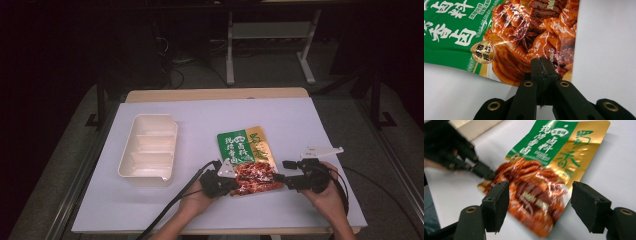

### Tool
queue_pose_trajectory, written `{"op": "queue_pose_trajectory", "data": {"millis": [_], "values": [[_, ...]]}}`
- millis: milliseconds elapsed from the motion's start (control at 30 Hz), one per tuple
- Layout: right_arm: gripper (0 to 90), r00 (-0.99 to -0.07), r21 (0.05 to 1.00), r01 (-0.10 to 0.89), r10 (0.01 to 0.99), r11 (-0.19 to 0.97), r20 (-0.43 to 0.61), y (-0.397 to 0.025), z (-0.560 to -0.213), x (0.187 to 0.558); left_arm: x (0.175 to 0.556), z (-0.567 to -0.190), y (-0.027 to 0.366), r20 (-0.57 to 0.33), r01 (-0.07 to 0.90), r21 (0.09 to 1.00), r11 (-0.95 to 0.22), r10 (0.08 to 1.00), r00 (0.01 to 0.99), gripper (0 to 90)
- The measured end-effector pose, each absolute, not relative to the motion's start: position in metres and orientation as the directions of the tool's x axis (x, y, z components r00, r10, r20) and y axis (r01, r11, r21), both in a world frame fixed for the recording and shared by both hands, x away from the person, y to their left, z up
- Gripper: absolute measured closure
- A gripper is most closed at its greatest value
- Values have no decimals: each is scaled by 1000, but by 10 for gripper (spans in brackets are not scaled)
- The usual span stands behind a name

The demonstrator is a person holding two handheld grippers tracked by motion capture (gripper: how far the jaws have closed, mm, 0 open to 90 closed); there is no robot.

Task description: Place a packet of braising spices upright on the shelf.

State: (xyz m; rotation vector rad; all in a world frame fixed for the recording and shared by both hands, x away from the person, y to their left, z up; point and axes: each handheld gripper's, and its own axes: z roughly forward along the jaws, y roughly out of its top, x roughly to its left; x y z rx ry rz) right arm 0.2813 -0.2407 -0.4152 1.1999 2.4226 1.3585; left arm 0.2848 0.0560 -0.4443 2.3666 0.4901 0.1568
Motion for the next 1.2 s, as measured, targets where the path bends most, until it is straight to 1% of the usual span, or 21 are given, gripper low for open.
{"op": "queue_pose_trajectory", "data": {"millis": [33,67,100,133,233,267,300,333,367,400,500,600,667,733,900,967,1200], "values": [[300,-680,763,581,685,285,262,-241,-415,281,285,-444,56,-23,304,667,-680,389,921,900],[298,-676,753,592,687,288,268,-239,-414,295,285,-444,56,-12,297,659,-691,385,923,900],[298,-676,753,592,687,288,268,-239,-414,295,285,-444,56,-12,297,659,-691,385,923,900],[298,-669,739,605,692,296,271,-237,-413,306,286,-443,57,-6,292,655,-697,381,924,900],[298,-663,726,616,699,305,269,-233,-412,316,285,-444,56,-17,302,664,-683,391,920,900],[298,-652,707,634,709,313,270,-228,-411,326,286,-444,57,-15,297,655,-695,381,925,900],[298,-652,707,634,709,313,270,-228,-411,326,286,-444,57,-15,297,655,-695,381,925,900],[299,-645,694,644,716,323,265,-224,-409,335,286,-444,57,-24,304,663,-684,387,922,900],[299,-645,694,644,716,323,265,-224,-409,335,286,-444,57,-24,304,663,-684,387,922,900],[303,-645,688,647,716,328,265,-222,-409,344,286,-444,57,-26,304,666,-681,387,922,900],[307,-638,682,657,719,322,276,-220,-410,353,286,-445,57,-27,305,673,-674,390,921,900],[309,-628,658,676,727,333,278,-217,-412,369,286,-445,57,-21,298,674,-676,386,922,900],[308,-623,651,684,728,330,285,-216,-411,372,286,-445,58,-20,297,671,-679,384,923,900],[309,-612,631,703,731,329,301,-215,-407,383,286,-445,58,-22,299,672,-677,385,923,900],[308,-603,615,713,741,337,293,-213,-404,395,286,-445,58,-29,306,670,-676,388,921,900],[310,-600,609,714,750,345,279,-210,-404,400,286,-445,58,-26,304,669,-678,387,922,900],[321,-578,582,740,761,336,296,-207,-416,414,285,-445,58,-25,303,669,-678,387,922,900]]}}
